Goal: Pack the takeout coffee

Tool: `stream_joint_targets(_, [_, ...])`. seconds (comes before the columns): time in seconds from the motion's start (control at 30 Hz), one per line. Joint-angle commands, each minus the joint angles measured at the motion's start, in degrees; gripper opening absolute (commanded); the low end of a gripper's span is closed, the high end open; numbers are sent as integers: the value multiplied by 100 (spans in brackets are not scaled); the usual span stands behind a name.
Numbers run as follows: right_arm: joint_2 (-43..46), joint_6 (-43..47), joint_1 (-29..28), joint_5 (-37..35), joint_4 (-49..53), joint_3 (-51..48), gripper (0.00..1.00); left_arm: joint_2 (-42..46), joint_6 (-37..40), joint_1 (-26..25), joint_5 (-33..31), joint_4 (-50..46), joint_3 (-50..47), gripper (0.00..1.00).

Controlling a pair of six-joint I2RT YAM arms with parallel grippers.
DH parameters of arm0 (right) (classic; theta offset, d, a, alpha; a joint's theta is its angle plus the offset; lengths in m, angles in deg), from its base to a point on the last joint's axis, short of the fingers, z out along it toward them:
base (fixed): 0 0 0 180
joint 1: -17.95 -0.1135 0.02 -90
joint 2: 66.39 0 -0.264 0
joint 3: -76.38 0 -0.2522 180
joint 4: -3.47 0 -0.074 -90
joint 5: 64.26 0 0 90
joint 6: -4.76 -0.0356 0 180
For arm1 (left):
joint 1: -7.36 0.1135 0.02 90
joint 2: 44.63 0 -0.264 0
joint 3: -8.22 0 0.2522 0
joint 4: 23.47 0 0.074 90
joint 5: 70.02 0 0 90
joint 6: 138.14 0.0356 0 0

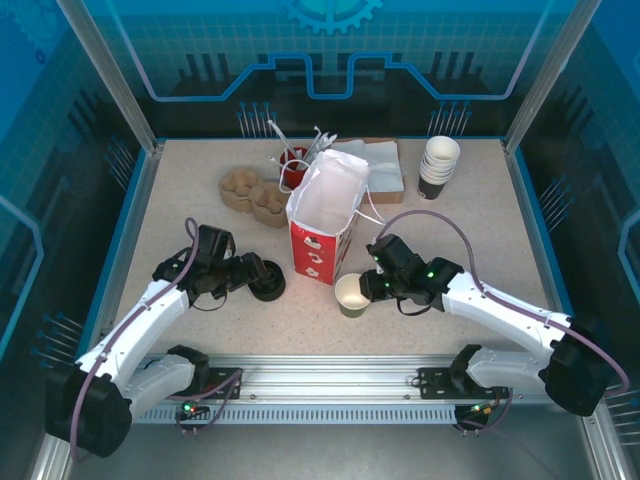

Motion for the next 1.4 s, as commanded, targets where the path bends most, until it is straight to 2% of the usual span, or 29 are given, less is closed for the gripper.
stream_joint_targets(0.0, [-27,-130,-96,-6,2,144,24,-36,-53,-53,-61,141,31,81])
stream_joint_targets(0.43, [-62,-517,-125,216,-554,-73,23,-227,-115,-184,-91,241,64,80])
stream_joint_targets(0.6, [-80,-505,-130,171,-514,-47,25,-363,-84,-298,-276,150,92,77])
stream_joint_targets(0.67, [-70,-474,-122,120,-424,-3,28,-413,-47,-332,-369,102,118,74])
stream_joint_targets(0.93, [73,-399,-78,-5,-127,126,33,-657,27,-465,-615,1,240,52])
stream_joint_targets(1.1, [248,-344,-13,-38,89,192,38,-863,27,-545,-745,-40,307,46])
stream_joint_targets(1.37, [684,-237,149,1,414,268,38,-1080,27,-637,-931,-110,401,39])
